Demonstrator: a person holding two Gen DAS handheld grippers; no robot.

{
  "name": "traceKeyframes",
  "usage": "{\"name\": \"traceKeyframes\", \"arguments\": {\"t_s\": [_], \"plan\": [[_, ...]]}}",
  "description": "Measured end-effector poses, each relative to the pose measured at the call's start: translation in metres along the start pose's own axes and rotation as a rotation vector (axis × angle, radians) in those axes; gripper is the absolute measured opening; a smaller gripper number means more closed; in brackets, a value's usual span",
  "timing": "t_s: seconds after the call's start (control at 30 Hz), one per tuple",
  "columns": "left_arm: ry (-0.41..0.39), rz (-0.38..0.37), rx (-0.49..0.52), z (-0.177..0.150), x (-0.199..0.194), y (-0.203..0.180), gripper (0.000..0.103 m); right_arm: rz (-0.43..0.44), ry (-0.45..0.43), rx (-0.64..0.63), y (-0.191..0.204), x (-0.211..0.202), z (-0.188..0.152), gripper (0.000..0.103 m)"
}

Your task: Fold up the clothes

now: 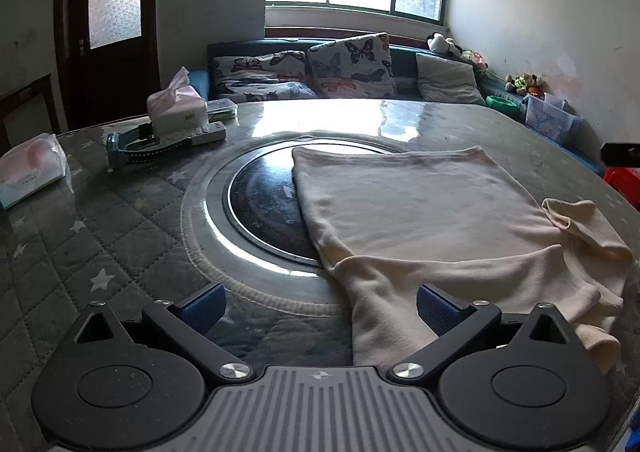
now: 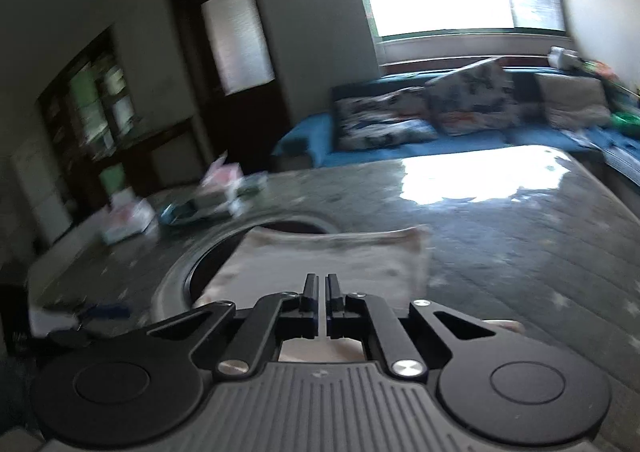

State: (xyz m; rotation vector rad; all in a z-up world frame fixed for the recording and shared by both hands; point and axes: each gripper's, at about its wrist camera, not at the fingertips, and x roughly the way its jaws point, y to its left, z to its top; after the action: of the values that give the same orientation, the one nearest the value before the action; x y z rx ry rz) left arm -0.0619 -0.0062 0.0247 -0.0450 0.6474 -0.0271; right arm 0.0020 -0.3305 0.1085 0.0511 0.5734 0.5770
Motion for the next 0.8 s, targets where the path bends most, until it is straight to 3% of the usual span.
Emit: {"name": "traceKeyframes", "arguments": {"t_s": [0.2,0.27,0.3,0.33,0.57,0.73,0.8], "plan": [[0.006,0.013,-0.023,-0.003,0.000,0.010,0.103,-0.091,0.075,-0.078,0.006,0.020,-0.014,0.015],[0.014,0.015,-0.035,-0.004,0.001,0.013,0.103,-0.125,0.107,-0.101,0.005,0.025,-0.025,0.030],[0.018,0.016,-0.041,-0.004,0.001,0.014,0.103,-0.147,0.120,-0.119,0.005,0.029,-0.031,0.043],[0.021,0.016,-0.045,-0.005,0.002,0.014,0.103,-0.169,0.129,-0.140,0.005,0.033,-0.035,0.043],[0.029,0.018,-0.032,-0.006,0.005,0.010,0.103,-0.241,0.181,-0.202,-0.004,0.056,-0.058,0.040],[0.036,0.022,-0.035,-0.007,0.006,0.010,0.103,-0.258,0.169,-0.160,-0.015,0.057,-0.061,0.010],[0.037,0.023,-0.033,-0.007,0.006,0.010,0.103,-0.256,0.152,-0.124,-0.021,0.052,-0.057,0.005]]}}
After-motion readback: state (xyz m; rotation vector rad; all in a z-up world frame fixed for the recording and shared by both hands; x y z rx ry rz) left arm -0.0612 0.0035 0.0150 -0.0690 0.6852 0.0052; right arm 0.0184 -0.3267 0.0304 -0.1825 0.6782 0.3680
